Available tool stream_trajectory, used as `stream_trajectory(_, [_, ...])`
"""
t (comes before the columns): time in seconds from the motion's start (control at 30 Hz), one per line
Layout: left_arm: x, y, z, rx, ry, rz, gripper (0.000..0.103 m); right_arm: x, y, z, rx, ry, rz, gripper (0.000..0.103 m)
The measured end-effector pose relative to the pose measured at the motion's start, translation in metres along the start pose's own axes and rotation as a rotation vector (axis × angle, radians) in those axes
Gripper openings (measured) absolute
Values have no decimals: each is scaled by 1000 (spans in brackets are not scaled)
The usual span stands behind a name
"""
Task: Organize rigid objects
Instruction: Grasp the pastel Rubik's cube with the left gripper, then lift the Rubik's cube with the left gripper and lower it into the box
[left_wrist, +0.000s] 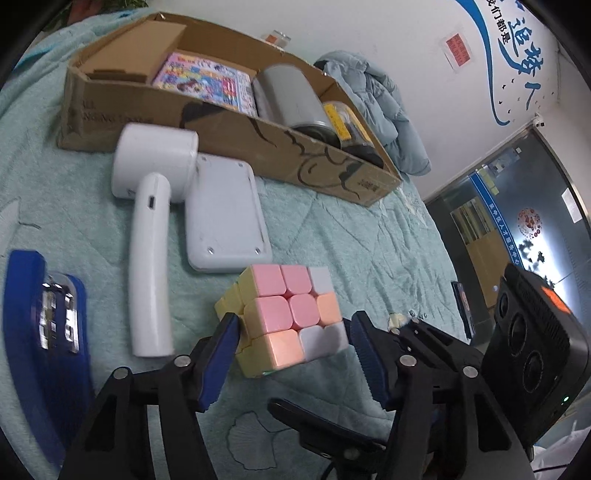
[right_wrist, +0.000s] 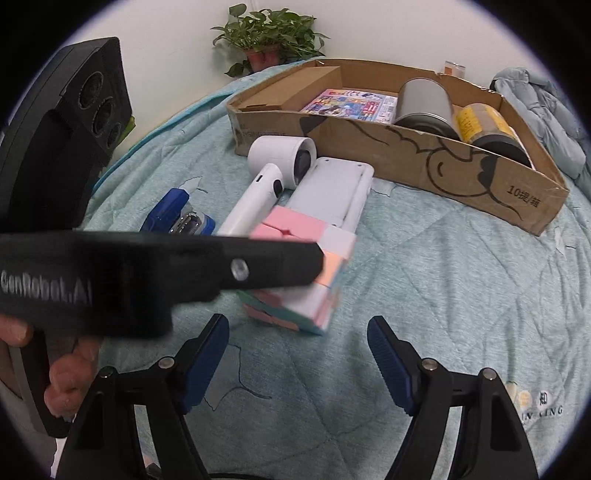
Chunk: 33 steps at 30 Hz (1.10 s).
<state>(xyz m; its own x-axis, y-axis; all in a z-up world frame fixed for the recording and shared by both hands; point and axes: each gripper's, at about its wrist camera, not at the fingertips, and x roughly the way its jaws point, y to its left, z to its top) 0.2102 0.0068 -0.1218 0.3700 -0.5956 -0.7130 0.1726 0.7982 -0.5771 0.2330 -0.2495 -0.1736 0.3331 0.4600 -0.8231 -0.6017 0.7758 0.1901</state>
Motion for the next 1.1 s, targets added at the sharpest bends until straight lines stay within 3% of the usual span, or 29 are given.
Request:
stream_trajectory(0.23, [6,1,-4,-26,17,-25,56,7,-7,-1,-7,11,11,69])
stream_trajectory(0.4, [-4,9,5,-56,-30,-48,56,10,-16,1,11,17,28,67])
stream_trajectory(0.57, [5,18,10,-94,-6,-20,56,14,-20,3,8,26,57,67])
stream_trajectory(0.87, [8,-3,6,-19,-51,20,49,23,-21,6,23,17,31,63])
stream_trajectory(1.1, [-11,-19,11,30,-127,20,49,3,-18,13,14,-52,-27,63])
